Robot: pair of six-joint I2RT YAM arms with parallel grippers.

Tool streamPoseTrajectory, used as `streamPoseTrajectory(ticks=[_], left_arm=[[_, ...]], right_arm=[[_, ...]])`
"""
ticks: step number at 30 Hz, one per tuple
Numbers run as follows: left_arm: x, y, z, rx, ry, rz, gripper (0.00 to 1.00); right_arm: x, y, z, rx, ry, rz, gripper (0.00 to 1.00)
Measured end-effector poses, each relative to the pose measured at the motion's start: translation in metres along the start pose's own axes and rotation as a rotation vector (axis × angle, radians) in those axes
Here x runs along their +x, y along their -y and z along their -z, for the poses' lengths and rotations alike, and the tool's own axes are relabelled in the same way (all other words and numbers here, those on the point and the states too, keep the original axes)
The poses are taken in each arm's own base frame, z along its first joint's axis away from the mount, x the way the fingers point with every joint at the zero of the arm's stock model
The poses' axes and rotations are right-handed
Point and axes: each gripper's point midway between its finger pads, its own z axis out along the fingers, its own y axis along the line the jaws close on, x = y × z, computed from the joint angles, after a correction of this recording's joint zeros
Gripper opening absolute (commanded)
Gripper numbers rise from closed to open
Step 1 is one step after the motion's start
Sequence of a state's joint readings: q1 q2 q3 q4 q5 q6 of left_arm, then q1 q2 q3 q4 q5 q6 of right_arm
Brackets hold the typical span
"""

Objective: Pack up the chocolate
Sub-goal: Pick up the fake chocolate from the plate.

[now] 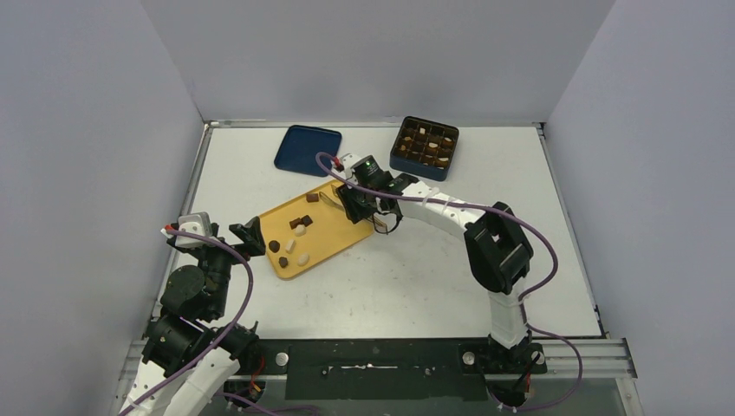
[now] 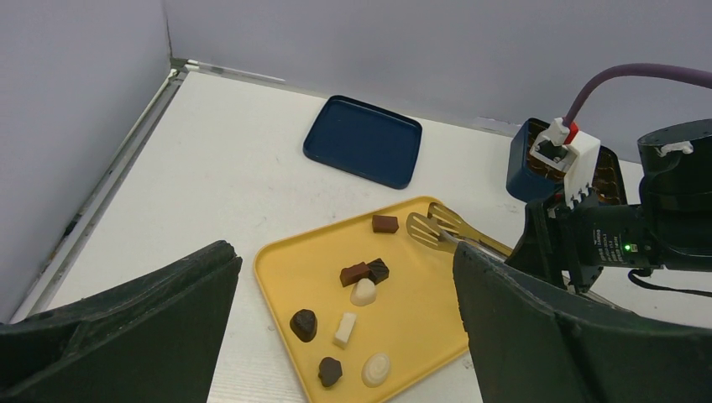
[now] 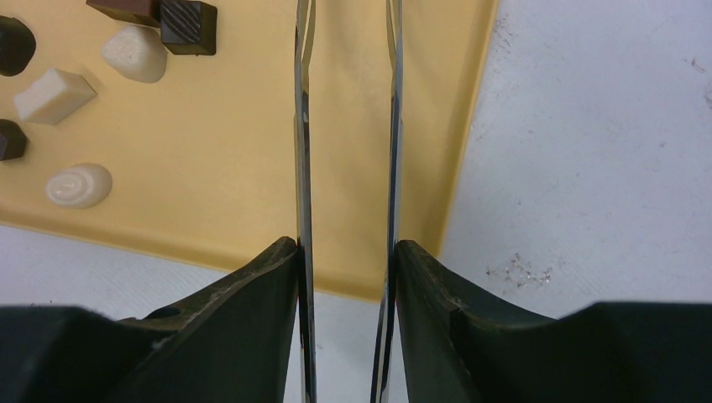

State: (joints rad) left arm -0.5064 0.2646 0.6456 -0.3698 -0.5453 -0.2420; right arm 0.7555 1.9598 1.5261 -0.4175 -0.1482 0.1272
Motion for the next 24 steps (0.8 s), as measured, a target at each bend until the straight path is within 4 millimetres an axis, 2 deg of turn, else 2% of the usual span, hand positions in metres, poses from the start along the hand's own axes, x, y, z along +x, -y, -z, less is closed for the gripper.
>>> streamPoseTrajectory(ticks=[12, 24], left_arm=[[0.000, 0.000, 0.000, 0.000, 0.000, 0.000, 0.97], [0.000, 0.000, 0.000, 0.000, 0.000, 0.000, 0.97]], right_arm=[[-0.013, -0.015, -0.027, -0.045, -0.001, 0.031, 0.44], [-0.004, -0.026, -0.046, -0.057, -0.043, 0.074, 0.43]])
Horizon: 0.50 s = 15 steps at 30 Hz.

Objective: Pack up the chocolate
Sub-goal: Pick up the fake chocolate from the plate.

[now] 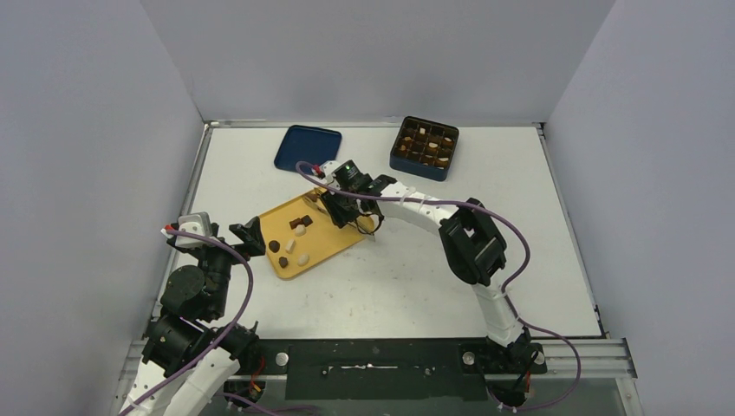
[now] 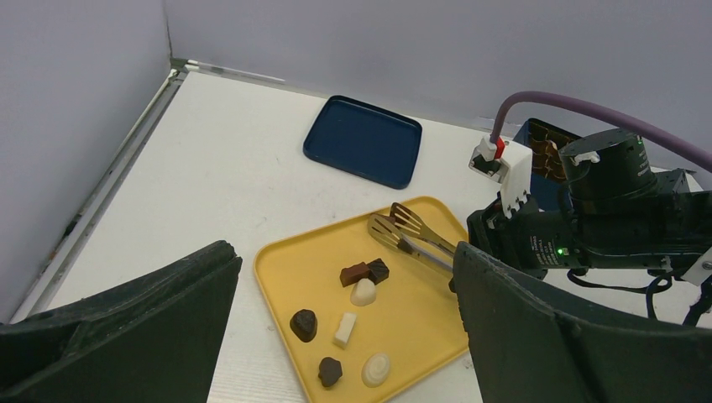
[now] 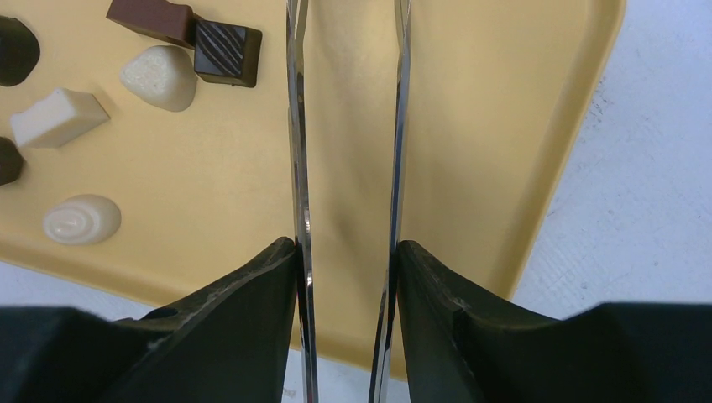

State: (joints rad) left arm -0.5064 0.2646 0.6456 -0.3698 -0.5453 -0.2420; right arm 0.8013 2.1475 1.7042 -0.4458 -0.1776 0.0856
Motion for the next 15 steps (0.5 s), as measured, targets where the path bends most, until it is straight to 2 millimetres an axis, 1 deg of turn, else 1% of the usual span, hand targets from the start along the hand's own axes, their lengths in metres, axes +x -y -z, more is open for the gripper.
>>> streamPoseTrajectory(ticks=[8, 15], left_arm=[[0.0000, 0.0000, 0.0000, 0.000, 0.000, 0.000, 0.97], [-0.0002, 0.0000, 0.0001, 0.000, 0.001, 0.000, 0.97]], right_arm=[[-0.0017, -0.0012, -0.0006, 0.005, 0.000, 0.009, 0.32], [-0.0011, -0.0009, -0.0003, 0.006, -0.003, 0.011, 0.28]])
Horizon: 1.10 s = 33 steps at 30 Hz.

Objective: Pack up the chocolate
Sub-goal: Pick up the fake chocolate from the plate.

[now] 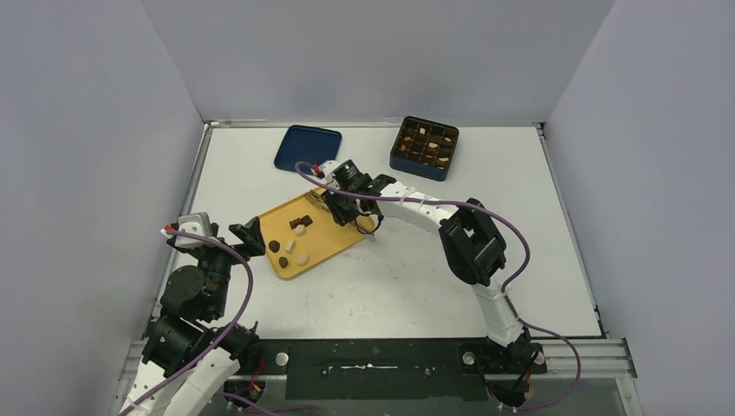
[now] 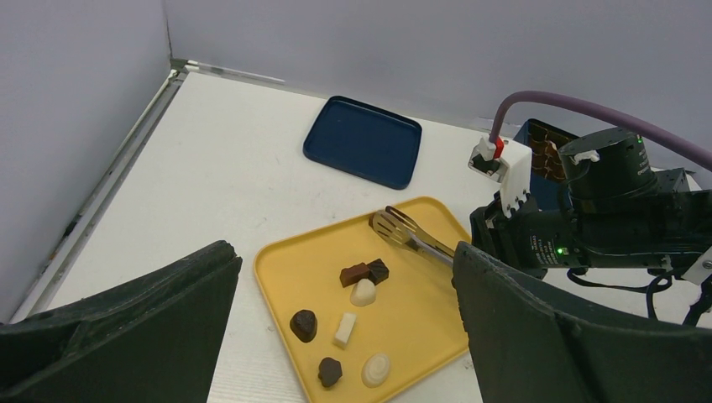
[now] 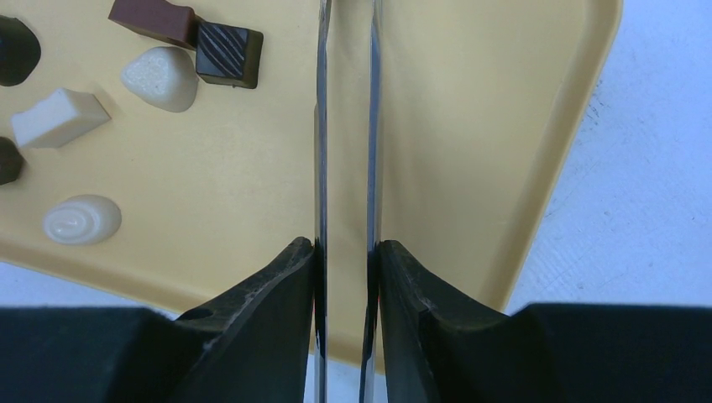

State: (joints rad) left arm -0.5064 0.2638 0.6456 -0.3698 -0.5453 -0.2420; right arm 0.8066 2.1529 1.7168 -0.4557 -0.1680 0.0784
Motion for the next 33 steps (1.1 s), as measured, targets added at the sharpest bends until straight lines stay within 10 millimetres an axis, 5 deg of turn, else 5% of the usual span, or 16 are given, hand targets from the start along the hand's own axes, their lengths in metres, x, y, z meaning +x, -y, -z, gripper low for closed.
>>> streamPoseTrajectory(ticks=[7, 19, 25, 33], left_arm=[[0.000, 0.000, 0.000, 0.000, 0.001, 0.001, 0.97], [0.000, 0.000, 0.000, 0.000, 0.001, 0.001, 0.97], [0.000, 0.000, 0.000, 0.001, 0.001, 0.001, 0.97], [0.000, 0.000, 0.000, 0.001, 0.001, 0.001, 0.97]], right_arm=[[0.005, -0.001, 0.003, -0.002, -0.006, -0.008, 0.27], [-0.008, 0.007, 0.040, 0.010, 0.053, -0.054, 0.25], [-0.008, 0.036, 0.060, 0.053, 0.078, -0.114, 0.25], [-0.001, 0.105, 0.098, 0.160, 0.114, -0.241, 0.25]])
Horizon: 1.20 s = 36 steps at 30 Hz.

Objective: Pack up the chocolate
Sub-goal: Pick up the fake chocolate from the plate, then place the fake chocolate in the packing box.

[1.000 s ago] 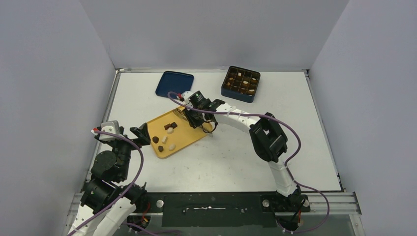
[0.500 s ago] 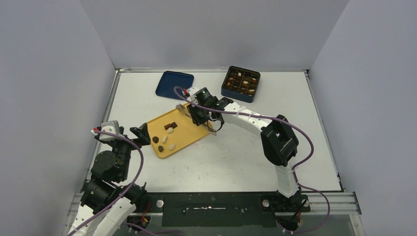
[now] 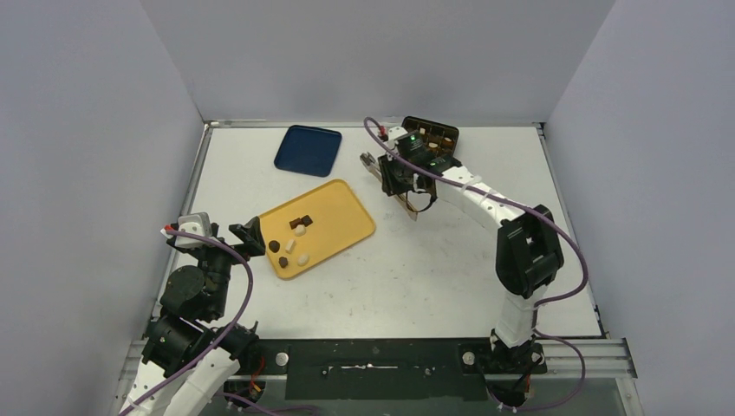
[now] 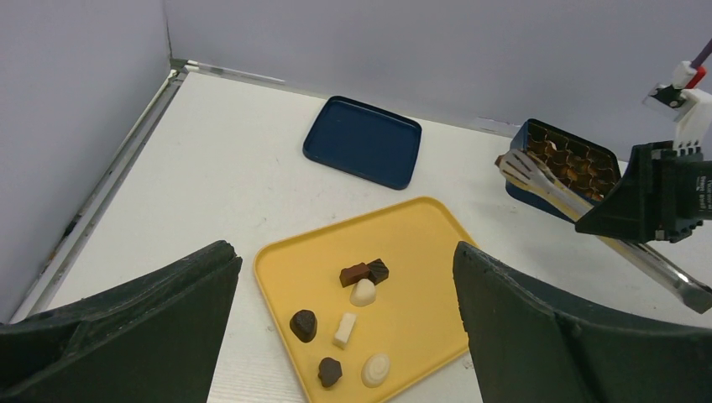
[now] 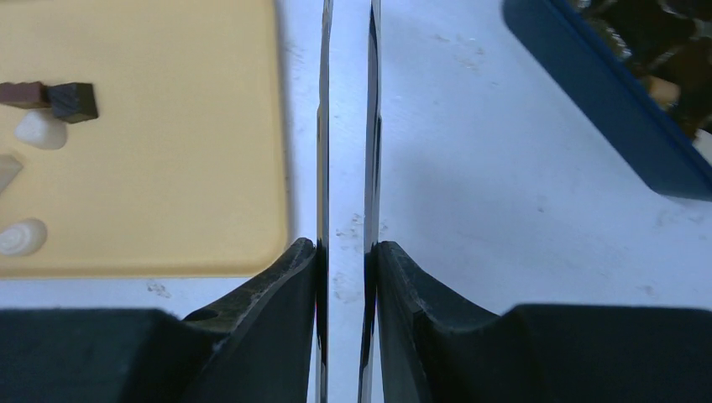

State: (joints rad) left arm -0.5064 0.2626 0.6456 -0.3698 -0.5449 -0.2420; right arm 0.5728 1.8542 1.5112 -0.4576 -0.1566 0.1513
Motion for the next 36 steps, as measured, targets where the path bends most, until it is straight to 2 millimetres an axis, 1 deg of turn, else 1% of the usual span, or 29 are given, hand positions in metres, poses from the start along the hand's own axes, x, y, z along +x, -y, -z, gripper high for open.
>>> streamPoseTrajectory(ticks=[3, 5, 10, 15, 20, 24, 36], left_arm=[[0.000, 0.000, 0.000, 0.000, 0.000, 0.000, 0.97], [0.000, 0.000, 0.000, 0.000, 0.000, 0.000, 0.97], [0.000, 0.000, 0.000, 0.000, 0.000, 0.000, 0.97], [0.000, 0.000, 0.000, 0.000, 0.000, 0.000, 0.97], [0.000, 0.000, 0.000, 0.000, 0.000, 0.000, 0.97], [0.000, 0.000, 0.000, 0.000, 0.000, 0.000, 0.97], [0.000, 0.000, 0.000, 0.000, 0.000, 0.000, 0.97]], right_arm=[[-0.004, 0.028, 0.012, 0.048, 0.017, -0.042, 0.25], [-0.006, 0.043, 0.019, 0.075, 0.026, -0.066, 0.25], [-0.005, 0.074, 0.030, 0.133, 0.030, -0.121, 0.26], [0.005, 0.108, 0.037, 0.191, 0.017, -0.191, 0.26], [0.022, 0.135, 0.040, 0.236, -0.009, -0.264, 0.28], [0.026, 0.143, 0.042, 0.249, -0.015, -0.293, 0.28], [0.030, 0.145, 0.041, 0.244, -0.022, -0.315, 0.33]])
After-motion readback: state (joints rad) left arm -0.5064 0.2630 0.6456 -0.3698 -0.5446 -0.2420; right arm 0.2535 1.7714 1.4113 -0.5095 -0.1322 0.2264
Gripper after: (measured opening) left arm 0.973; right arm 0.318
